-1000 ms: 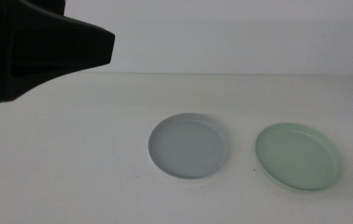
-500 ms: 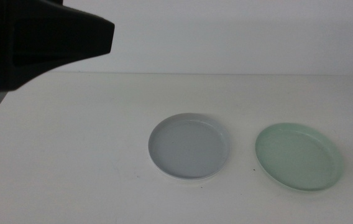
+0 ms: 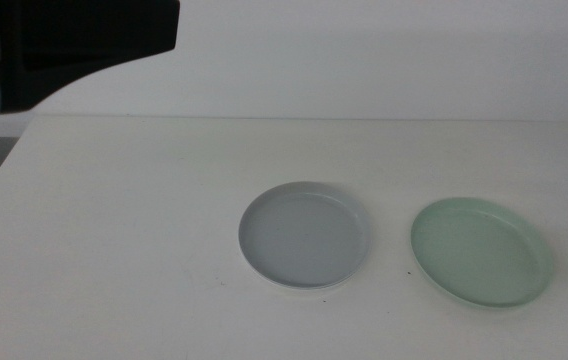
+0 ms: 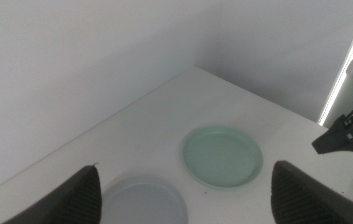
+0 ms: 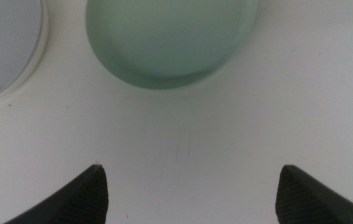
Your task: Stack the three bowls on top of each other.
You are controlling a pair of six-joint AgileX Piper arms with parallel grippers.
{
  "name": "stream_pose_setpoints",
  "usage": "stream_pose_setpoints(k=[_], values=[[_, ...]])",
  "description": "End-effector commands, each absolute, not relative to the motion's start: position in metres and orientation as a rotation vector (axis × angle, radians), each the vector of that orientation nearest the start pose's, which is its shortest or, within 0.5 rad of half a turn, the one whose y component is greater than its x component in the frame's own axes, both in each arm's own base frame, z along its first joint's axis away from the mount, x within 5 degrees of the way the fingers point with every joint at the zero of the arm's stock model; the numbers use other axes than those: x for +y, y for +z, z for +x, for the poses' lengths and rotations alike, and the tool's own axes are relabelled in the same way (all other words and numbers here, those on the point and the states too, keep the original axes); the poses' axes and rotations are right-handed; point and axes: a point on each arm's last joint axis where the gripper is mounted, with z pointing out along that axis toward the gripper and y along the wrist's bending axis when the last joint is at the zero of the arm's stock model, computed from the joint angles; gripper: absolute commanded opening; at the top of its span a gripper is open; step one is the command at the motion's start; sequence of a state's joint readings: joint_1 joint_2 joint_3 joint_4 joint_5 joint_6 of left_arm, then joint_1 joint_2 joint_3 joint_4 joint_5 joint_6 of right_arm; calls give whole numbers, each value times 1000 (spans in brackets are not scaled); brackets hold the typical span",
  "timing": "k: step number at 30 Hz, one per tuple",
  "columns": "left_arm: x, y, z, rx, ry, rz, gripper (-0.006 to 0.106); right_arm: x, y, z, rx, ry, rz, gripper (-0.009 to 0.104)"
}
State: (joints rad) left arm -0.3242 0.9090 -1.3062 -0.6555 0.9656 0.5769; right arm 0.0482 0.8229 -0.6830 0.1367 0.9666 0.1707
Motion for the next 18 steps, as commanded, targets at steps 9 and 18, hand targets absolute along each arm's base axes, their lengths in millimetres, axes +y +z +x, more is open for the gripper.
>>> stream_pose_setpoints(k=[9,18], values=[[-89,477,121,1761,-613,791,94,13,272,187,2739,159,244,93],[-89,477,121,1761,-613,791,94,-19,254,275,2792,173,382,93]])
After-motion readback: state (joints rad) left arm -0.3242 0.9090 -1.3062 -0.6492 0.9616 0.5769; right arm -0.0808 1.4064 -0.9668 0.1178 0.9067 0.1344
